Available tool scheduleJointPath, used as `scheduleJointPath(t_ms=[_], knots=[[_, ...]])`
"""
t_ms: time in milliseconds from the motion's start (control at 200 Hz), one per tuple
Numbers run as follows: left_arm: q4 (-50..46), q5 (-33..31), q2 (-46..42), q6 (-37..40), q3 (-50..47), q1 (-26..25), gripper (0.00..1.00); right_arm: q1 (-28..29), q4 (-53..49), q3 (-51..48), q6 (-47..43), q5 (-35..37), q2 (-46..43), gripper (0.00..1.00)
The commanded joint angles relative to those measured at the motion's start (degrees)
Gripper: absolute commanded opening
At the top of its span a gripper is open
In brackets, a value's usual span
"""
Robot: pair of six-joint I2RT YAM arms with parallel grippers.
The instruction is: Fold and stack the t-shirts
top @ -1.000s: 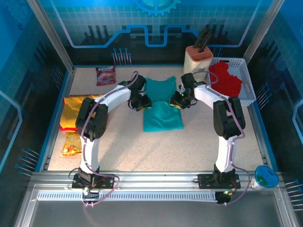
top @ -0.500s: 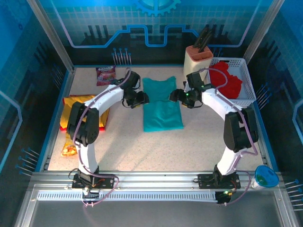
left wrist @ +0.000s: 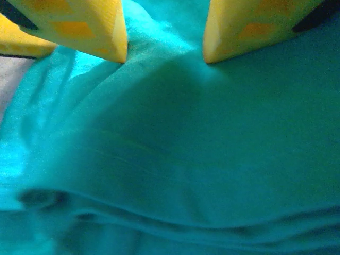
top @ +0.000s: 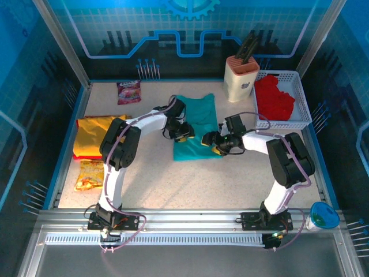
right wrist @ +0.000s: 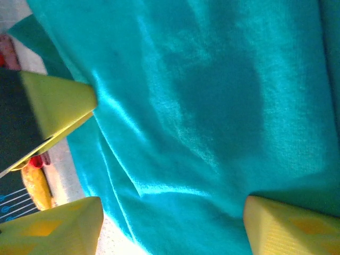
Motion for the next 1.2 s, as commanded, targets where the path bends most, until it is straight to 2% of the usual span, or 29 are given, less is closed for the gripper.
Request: scheduleJointPath(t_ms=[0, 240, 355, 535, 670, 836, 1001, 1196], knots=[[-0.6, -0.5, -1.1, 0.7, -1.7, 2.6, 0.43, 0.0, 3.0, -4.9, 0.5, -0.2, 2.4, 0.71], [-5.0, 0.3, -15.8, 4.5, -9.2, 3.9, 0.49, 0.1, -1.5, -4.9, -3.2, 0.4, -3.0, 0.73], [-5.7, 2.3, -22.4, 4.4, -15.9, 3.9, 0.5, 0.0, -10.0, -1.9, -6.0, 2.9, -7.5, 0.77], [-1.2, 4.9, -29.1, 0.3, -28.1, 2.7, 0.49, -0.6, -23.2, 2.1, -12.0, 8.6, -12.5, 0.8], [3.9, 5.4, -29.0, -3.6, -33.2, -0.9, 0.48, -0.6, -28.6, 1.9, -15.1, 14.2, -14.1, 0.8], [7.9, 5.6, -25.9, -7.2, -34.9, -2.6, 0.42, -0.7, -28.9, -0.9, -14.8, 17.0, -13.3, 0.74], [9.6, 5.0, -24.1, -8.4, -34.4, -3.0, 0.39, -0.2, -26.2, -2.6, -13.3, 16.3, -11.5, 0.66], [9.8, 3.5, -22.9, -8.3, -33.8, -3.0, 0.4, 1.2, -23.8, -2.4, -11.5, 16.1, -9.0, 0.63]])
